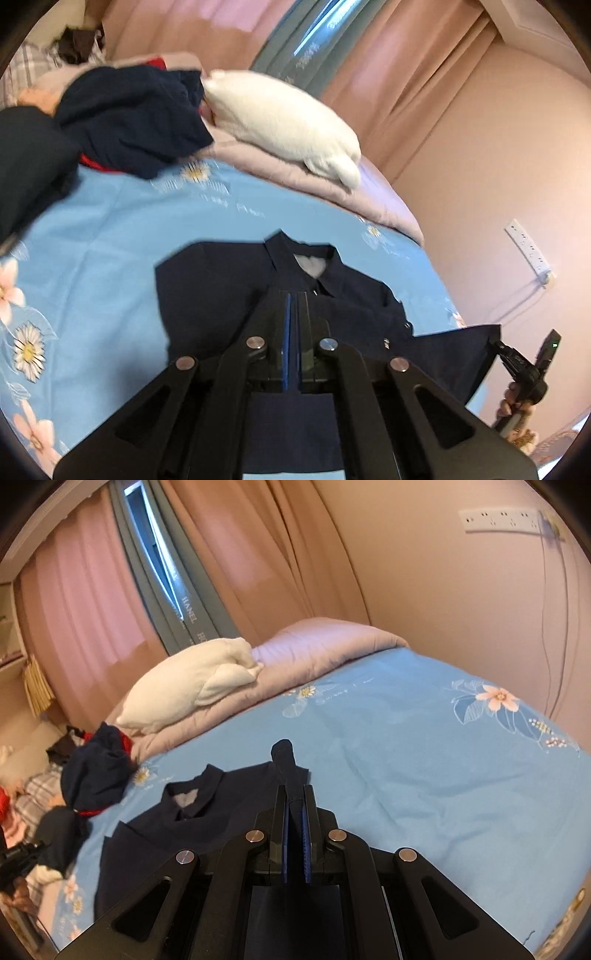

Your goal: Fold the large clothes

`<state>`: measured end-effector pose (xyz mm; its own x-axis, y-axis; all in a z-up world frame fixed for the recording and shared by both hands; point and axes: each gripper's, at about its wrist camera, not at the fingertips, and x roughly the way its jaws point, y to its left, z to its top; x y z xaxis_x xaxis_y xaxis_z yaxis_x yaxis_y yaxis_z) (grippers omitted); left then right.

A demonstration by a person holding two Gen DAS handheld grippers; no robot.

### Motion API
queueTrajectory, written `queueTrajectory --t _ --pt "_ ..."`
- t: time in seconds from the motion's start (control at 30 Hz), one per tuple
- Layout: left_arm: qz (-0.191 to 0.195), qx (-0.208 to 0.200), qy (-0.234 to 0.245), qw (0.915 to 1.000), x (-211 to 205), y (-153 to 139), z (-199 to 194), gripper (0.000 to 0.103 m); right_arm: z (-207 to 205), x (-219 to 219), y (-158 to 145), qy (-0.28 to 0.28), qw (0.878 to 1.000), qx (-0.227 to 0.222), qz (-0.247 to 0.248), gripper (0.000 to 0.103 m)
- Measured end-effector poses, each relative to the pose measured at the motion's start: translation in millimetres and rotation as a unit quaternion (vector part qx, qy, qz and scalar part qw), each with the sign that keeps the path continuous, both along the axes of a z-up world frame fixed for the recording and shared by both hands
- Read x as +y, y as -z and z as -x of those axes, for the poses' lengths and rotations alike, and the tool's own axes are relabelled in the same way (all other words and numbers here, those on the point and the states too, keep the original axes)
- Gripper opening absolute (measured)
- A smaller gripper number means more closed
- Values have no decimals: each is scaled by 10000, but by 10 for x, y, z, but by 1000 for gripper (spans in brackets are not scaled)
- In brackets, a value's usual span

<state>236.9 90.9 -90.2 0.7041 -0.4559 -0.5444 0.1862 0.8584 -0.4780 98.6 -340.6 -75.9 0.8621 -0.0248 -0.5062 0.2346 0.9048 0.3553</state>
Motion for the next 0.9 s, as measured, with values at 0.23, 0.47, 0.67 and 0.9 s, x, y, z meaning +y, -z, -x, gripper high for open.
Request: queueTrajectory --t 0.23,0.47,0.67,0.9 --pt "-62 492 267 9984 -121 257 -312 2 60 -78 119 72 9999 66 -97 6" --pt "-274 998 436 9937 -268 570 -671 41 38 -108 206 167 9996 202 -93 6" --pt "-264 1281 490 9902 -288 801 -908 67 22 -156 272 198 9994 262 -142 6" --pt "-46 1683 724 9831 -403 1080 -1111 72 -3 -194 349 273 9989 344 -166 6"
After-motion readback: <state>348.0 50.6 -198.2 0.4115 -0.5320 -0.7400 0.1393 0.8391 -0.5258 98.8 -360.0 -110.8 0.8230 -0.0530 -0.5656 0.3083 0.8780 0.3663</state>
